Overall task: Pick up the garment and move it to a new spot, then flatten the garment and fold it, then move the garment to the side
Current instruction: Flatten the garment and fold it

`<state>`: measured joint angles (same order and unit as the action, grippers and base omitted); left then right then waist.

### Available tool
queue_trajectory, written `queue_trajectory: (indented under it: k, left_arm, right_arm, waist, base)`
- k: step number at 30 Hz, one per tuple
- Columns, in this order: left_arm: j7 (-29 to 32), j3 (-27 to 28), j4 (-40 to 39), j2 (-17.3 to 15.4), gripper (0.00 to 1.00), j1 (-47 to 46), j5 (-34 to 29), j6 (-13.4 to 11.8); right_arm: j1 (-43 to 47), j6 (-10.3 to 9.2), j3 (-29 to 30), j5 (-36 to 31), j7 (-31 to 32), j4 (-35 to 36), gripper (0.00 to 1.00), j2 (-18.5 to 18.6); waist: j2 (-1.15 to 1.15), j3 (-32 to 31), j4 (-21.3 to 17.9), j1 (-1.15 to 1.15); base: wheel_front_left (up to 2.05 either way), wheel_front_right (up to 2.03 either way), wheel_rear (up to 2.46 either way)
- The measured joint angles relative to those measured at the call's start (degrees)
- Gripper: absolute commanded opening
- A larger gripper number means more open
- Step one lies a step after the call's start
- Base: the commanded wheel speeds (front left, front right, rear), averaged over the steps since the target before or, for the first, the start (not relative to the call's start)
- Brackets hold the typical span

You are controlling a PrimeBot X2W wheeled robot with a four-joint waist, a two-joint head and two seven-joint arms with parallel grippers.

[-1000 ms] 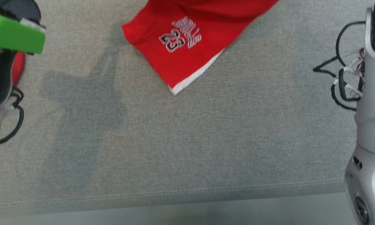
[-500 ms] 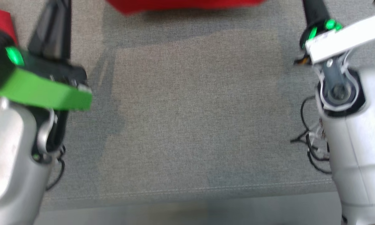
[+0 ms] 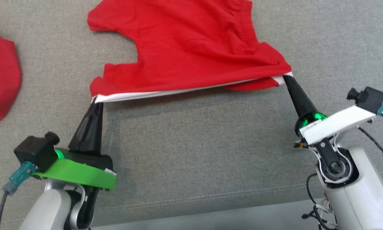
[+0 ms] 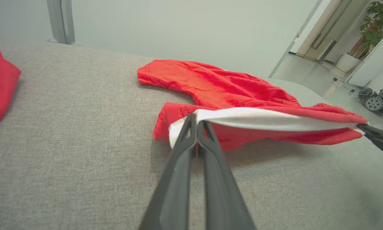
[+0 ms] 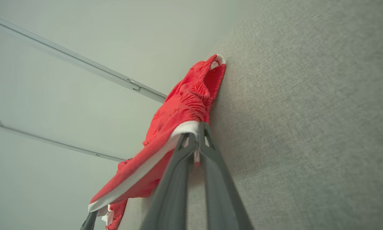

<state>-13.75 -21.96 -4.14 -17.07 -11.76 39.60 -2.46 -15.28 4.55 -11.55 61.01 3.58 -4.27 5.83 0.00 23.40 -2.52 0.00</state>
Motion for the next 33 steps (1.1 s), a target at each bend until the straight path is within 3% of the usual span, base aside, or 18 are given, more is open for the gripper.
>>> queue_trajectory:
  k: [7, 18, 33]
  left_arm:
    - [0.0, -0.9, -3.4, -0.1, 0.00, 6.5, -2.8, -0.1]
    - [-0.2, -2.2, -8.3, 0.7, 0.00, 15.5, -4.1, -1.2]
    - [-0.4, 3.0, -13.0, 1.3, 0.00, 24.0, -4.1, -2.6]
  right_arm:
    - [8.1, 0.48, -0.3, -2.1, 1.1, 0.4, 0.00, 5.0]
    - [17.1, 0.98, -0.7, -2.2, 2.6, 2.8, 0.00, 8.3]
    - [28.0, 1.99, -3.8, 1.3, 6.8, 12.6, 0.00, 10.7]
  waist:
    - [0.00, -3.4, 0.0, 0.00]
    - [0.00, -5.2, 2.7, 0.00]
    - [0.00, -4.8, 3.9, 0.00]
  base:
    - [0.00, 0.00, 0.00]
    - [0.00, 0.00, 0.00]
    - [0.00, 0.00, 0.00]
